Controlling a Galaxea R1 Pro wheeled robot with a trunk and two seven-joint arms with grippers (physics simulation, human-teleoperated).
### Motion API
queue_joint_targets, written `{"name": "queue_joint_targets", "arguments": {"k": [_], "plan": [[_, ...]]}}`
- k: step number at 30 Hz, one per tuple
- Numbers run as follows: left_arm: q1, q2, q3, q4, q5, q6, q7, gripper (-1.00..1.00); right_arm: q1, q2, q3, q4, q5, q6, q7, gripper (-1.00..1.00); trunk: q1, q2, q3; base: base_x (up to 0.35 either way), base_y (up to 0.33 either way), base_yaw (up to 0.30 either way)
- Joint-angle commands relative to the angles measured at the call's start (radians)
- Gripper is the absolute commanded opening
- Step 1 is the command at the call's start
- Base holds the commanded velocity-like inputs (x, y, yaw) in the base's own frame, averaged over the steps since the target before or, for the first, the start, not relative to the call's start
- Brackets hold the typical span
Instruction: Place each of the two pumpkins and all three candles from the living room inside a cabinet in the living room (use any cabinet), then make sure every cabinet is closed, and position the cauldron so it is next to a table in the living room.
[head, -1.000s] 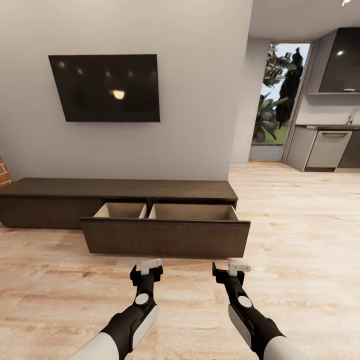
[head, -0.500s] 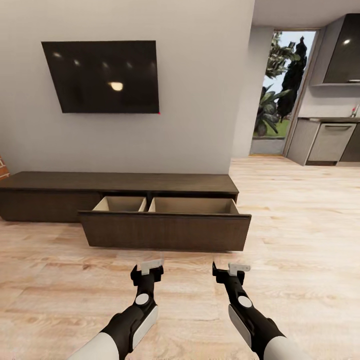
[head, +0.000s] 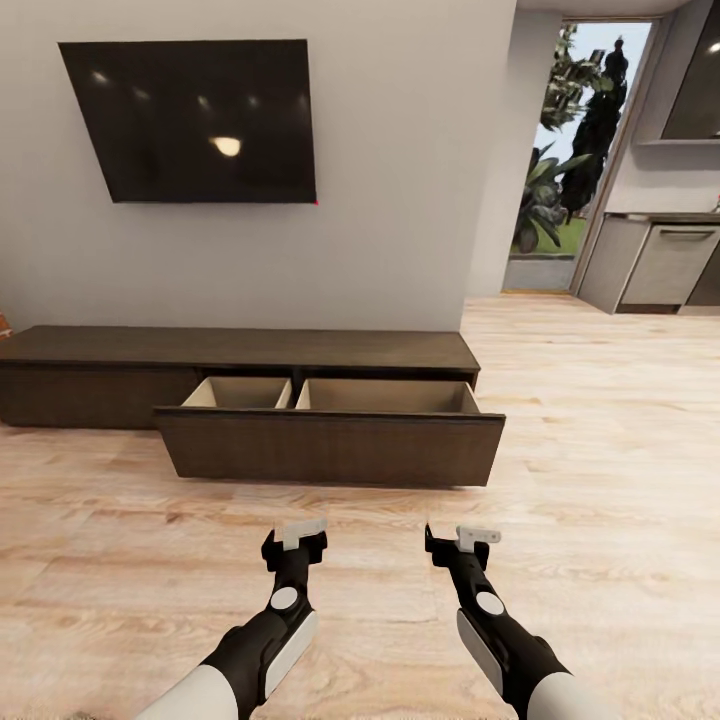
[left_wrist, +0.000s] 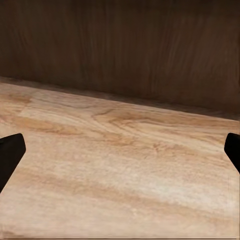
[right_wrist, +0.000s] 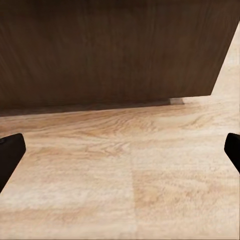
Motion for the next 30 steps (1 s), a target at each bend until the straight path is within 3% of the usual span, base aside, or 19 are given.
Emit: {"name": "queue_joint_targets", "arguments": {"k": [1, 9, 30], "plan": [[-0.001, 0.001, -0.008, 0.001, 0.011, -0.006, 0.006, 1.00, -0.001, -0.001, 0.008, 0.001, -0.012, -0.003, -0.007, 1.00, 0.000, 0.000, -0.001, 0.000, 0.000, 0.000], [-0.001, 0.001, -0.008, 0.001, 0.010, -0.005, 0.006, 1.00, -0.001, -0.001, 0.008, 0.000, -0.012, 0.001, -0.006, 1.00, 0.000, 0.000, -0.001, 0.030, 0.000, 0.000], [-0.001, 0.001, -0.009, 0.001, 0.008, -0.004, 0.009, 1.00, -0.001, -0.001, 0.008, -0.001, -0.009, 0.000, -0.006, 1.00, 0.000, 0.000, -0.001, 0.196, 0.000, 0.000]]}}
